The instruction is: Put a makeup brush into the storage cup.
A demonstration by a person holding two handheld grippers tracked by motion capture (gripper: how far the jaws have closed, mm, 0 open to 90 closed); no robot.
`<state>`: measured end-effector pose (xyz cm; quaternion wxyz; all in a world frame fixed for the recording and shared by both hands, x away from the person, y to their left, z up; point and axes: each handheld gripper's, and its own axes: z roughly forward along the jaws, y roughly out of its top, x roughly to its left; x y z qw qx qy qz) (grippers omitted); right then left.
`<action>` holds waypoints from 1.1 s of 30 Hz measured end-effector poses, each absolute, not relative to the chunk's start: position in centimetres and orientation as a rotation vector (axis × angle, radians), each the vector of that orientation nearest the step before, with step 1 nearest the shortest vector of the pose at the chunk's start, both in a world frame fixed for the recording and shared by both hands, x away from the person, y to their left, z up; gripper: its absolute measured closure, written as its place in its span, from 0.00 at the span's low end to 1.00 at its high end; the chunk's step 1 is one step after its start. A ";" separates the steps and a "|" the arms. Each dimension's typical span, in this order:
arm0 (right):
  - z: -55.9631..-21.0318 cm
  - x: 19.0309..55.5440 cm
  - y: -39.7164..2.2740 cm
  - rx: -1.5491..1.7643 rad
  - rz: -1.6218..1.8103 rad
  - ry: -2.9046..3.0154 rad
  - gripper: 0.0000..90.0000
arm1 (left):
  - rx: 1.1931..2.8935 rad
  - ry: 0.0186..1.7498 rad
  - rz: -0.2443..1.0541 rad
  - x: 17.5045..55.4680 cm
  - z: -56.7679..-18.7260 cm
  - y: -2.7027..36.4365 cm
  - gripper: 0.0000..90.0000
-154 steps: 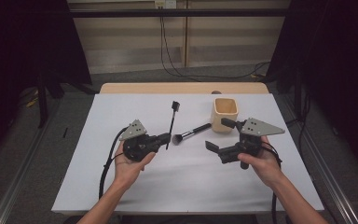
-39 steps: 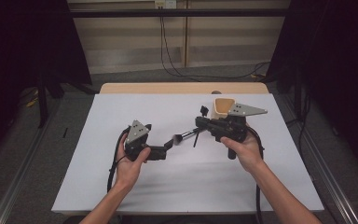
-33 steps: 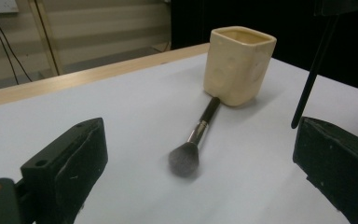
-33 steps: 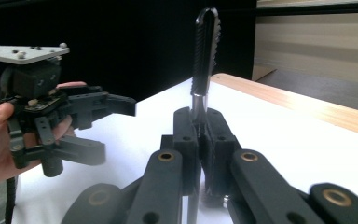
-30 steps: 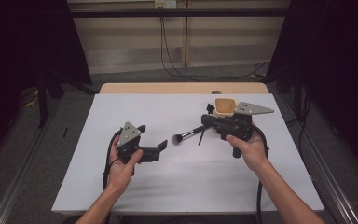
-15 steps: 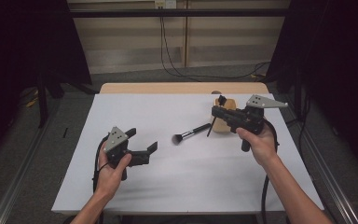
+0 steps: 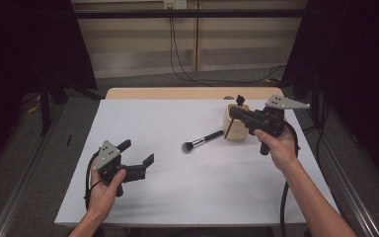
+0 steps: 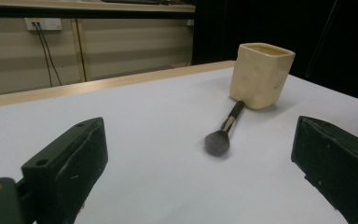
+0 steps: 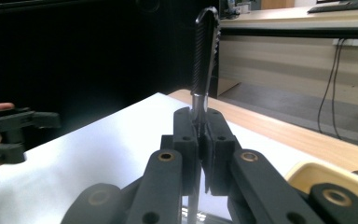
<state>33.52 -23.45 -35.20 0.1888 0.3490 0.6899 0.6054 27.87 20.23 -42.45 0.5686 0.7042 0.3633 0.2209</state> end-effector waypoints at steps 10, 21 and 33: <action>-33.3 34.4 -24.8 0.984 1.678 1.893 0.95 | 1.675 0.880 0.552 26.7 -43.3 23.2 0.04; -31.9 35.8 -26.2 1.003 1.645 1.845 0.95 | 1.623 0.854 0.517 25.9 -43.0 24.0 0.04; -31.6 38.3 -26.8 1.024 1.566 1.820 0.95 | 1.640 0.855 0.533 25.9 -43.5 24.2 0.03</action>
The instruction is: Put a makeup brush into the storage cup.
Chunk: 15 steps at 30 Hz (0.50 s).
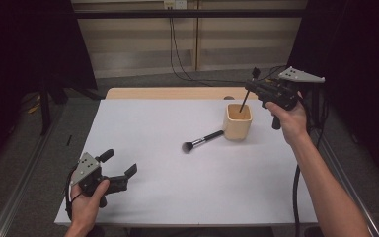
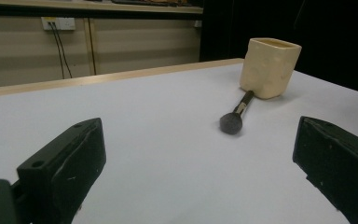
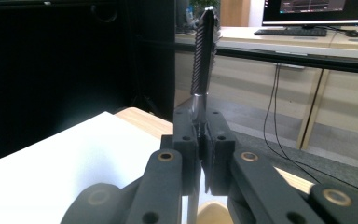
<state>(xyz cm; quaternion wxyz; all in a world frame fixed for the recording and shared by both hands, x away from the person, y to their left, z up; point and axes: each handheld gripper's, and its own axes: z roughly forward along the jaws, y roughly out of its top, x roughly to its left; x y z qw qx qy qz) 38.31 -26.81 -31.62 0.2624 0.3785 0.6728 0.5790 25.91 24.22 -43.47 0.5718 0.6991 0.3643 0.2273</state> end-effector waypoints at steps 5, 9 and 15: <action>-31.8 39.1 -26.8 1.044 1.563 1.808 0.95 | 1.631 0.858 0.535 25.9 -43.5 24.4 0.03; -32.2 39.8 -26.8 1.062 1.550 1.802 0.95 | 1.627 0.868 0.541 26.0 -43.5 24.6 0.03; -32.7 40.3 -26.8 1.079 1.549 1.791 0.95 | 1.621 0.880 0.538 26.0 -43.5 24.7 0.03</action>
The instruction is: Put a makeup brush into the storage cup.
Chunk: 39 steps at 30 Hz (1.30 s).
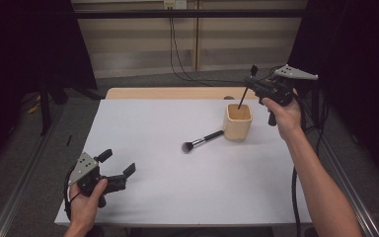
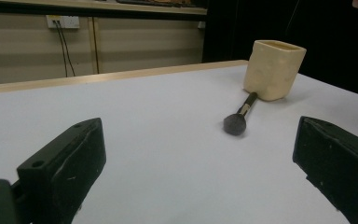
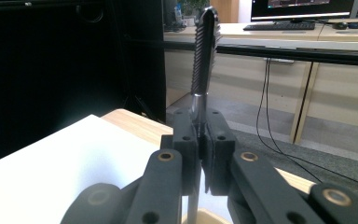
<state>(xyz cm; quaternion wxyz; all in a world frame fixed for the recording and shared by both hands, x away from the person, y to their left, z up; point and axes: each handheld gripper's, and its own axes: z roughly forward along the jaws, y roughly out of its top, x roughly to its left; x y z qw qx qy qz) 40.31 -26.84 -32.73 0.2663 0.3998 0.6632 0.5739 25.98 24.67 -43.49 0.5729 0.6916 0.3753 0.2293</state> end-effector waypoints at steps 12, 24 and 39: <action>-34.0 40.7 -26.9 1.093 1.503 1.822 0.95 | 1.626 0.887 0.542 26.0 -43.5 24.6 0.03; -35.5 40.3 -27.1 1.123 1.494 1.841 0.95 | 1.639 0.886 0.557 26.1 -43.5 24.7 0.03; -37.6 40.6 -26.8 1.151 1.475 1.882 0.95 | 1.656 0.890 0.558 26.2 -43.5 24.6 0.03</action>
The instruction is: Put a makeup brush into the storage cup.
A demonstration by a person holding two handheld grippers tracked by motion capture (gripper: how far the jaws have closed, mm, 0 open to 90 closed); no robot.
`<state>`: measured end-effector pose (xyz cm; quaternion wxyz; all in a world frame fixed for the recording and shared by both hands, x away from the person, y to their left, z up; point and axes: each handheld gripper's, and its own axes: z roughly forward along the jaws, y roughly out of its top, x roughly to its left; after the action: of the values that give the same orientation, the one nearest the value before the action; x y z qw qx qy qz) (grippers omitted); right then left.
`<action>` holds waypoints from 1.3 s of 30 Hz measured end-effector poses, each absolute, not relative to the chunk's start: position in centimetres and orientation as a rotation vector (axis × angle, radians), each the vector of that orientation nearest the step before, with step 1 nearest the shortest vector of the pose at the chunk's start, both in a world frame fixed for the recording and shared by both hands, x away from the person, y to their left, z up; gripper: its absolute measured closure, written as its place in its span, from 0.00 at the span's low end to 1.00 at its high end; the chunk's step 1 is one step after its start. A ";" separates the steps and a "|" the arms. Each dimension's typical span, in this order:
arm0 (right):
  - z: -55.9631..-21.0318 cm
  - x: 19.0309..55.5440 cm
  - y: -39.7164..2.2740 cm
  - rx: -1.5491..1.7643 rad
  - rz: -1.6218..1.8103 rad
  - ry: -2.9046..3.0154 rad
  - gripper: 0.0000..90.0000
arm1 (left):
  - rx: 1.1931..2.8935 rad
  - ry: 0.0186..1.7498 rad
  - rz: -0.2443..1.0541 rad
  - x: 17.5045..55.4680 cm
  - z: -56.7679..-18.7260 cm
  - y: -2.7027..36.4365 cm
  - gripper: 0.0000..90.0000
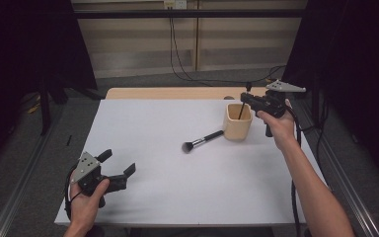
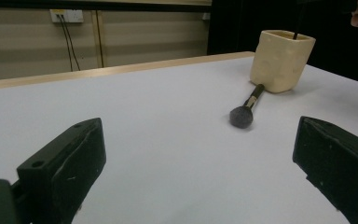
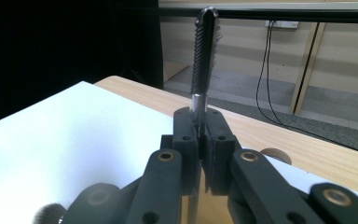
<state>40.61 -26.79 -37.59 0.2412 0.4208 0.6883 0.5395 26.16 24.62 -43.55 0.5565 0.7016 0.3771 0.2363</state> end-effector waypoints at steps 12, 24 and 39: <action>-39.0 40.6 -26.6 1.168 1.472 1.892 0.95 | 1.648 0.903 0.568 26.4 -43.5 24.8 0.03; -39.6 40.7 -26.5 1.185 1.472 1.894 0.92 | 1.648 0.905 0.570 26.5 -43.6 24.8 0.03; -40.7 39.8 -26.7 1.222 1.477 1.874 0.48 | 1.653 0.904 0.562 26.6 -43.6 24.9 0.03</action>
<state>39.76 -26.66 -40.75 0.2285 0.4437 0.6805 0.5365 26.58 24.91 -43.61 0.5545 0.6996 0.3828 0.2379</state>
